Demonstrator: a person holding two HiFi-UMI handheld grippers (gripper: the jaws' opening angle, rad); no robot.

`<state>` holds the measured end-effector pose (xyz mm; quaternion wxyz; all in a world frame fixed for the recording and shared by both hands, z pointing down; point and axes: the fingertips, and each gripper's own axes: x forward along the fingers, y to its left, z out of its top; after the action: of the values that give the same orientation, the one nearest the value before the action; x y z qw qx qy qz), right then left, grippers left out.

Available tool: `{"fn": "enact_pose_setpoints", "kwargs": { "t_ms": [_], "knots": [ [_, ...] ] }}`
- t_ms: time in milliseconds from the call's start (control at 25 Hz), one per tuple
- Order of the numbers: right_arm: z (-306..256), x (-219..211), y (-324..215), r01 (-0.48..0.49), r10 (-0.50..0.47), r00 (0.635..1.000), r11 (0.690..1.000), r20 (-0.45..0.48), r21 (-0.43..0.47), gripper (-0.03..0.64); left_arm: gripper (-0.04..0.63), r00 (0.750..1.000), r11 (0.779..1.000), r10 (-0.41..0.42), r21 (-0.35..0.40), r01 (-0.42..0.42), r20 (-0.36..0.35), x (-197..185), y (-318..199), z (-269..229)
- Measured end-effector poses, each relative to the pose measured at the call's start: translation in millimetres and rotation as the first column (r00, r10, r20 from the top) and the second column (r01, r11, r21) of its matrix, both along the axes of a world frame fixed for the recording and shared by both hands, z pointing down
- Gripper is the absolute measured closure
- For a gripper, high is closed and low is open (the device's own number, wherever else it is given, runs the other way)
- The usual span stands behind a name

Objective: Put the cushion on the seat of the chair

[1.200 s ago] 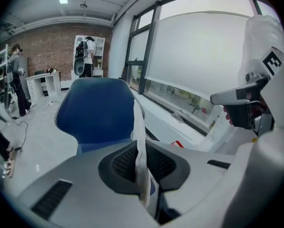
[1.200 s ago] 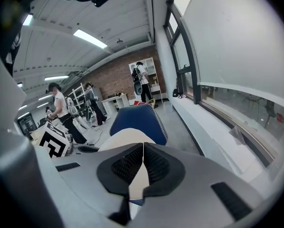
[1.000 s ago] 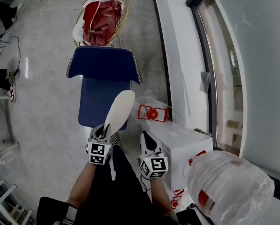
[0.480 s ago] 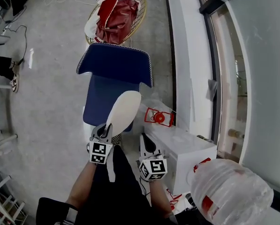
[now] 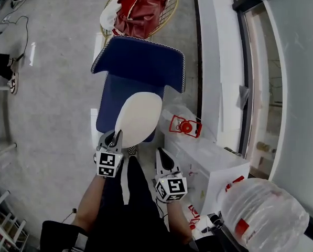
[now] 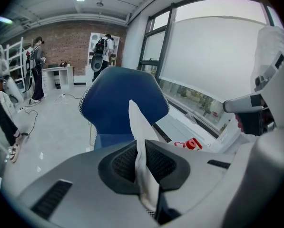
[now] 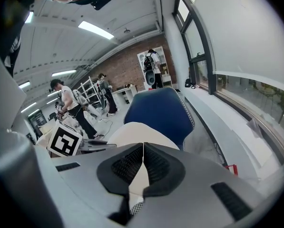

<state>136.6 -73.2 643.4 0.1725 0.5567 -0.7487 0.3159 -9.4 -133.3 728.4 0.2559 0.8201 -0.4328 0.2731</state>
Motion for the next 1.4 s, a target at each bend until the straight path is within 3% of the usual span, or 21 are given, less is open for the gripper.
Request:
{"fn": "enact_pose_setpoints", "kwargs": {
  "t_ms": [680,1400],
  "knots": [
    [56.0,-84.0,-30.5,0.054,-0.054,0.999,0.998,0.000,-0.031,0.586,0.555,0.999,0.998,-0.052,-0.043,0.051,-0.007,-81.1,-28.5,85.4],
    [135.6,-121.2,-50.1,0.117,-0.117,0.993,0.990,0.010,-0.080,0.586,0.554,0.994,0.991,-0.107,-0.076,0.108,0.019,-126.6,-46.0,171.6]
  ]
}}
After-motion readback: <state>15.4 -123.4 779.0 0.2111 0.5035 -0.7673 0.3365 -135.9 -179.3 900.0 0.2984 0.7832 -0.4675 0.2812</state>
